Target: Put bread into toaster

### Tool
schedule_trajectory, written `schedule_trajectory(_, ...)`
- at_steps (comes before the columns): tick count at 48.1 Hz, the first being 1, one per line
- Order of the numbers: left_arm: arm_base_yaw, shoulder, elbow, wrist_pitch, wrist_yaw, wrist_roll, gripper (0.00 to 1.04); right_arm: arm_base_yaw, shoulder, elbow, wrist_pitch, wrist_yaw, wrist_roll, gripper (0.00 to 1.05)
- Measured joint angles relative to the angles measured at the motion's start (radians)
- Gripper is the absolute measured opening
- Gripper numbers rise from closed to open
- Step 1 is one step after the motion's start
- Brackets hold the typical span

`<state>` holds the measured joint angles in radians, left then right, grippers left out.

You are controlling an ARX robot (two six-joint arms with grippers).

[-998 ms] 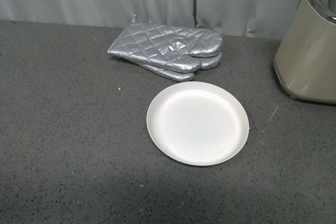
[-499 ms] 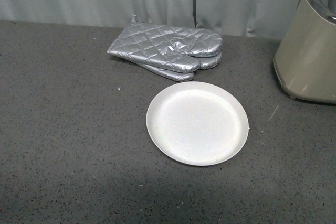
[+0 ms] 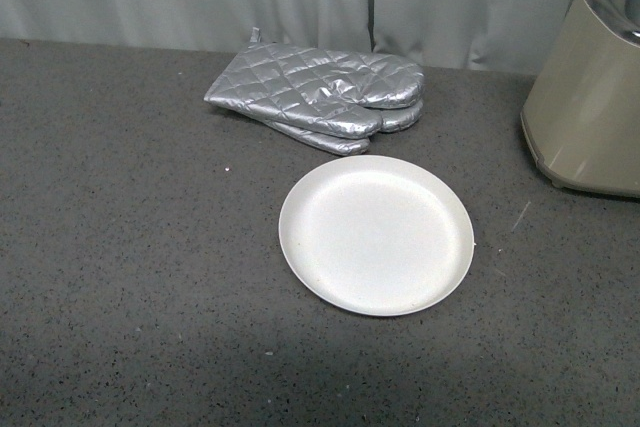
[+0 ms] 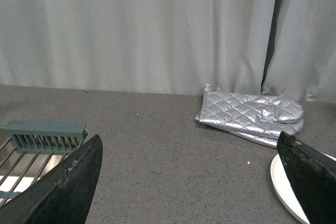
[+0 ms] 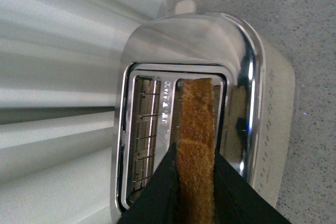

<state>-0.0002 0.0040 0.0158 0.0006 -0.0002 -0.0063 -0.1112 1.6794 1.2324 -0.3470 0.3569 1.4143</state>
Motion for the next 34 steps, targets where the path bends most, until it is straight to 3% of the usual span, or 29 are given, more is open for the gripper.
schedule_trajectory(11, 0.000, 0.000, 0.000, 0.000, 0.000, 0.000, 0.98, 0.016, -0.010, 0.055, 0.014, -0.018, -0.065, 0.63)
schedule_trajectory(18, 0.000, 0.000, 0.000, 0.000, 0.000, 0.000, 0.98, 0.027, -0.039, 0.076, 0.013, -0.001, -0.134, 0.84)
schedule_trajectory(22, 0.000, 0.000, 0.000, 0.000, 0.000, 0.000, 0.98, 0.047, -0.107, 0.037, 0.105, 0.038, -0.227, 0.96)
schedule_trajectory(25, 0.000, 0.000, 0.000, 0.000, 0.000, 0.000, 0.98, 0.079, -0.219, -0.044, 0.217, 0.039, -0.331, 0.95)
schedule_trajectory(27, 0.000, 0.000, 0.000, 0.000, 0.000, 0.000, 0.98, 0.088, -0.283, -0.109, 0.295, -0.016, -0.425, 0.91)
schedule_trajectory(30, 0.000, 0.000, 0.000, 0.000, 0.000, 0.000, 0.98, 0.100, -0.429, -0.279, 0.542, -0.232, -0.689, 0.80)
schedule_trajectory(34, 0.000, 0.000, 0.000, 0.000, 0.000, 0.000, 0.98, 0.112, -0.625, -0.507, 0.724, -0.348, -0.975, 0.68)
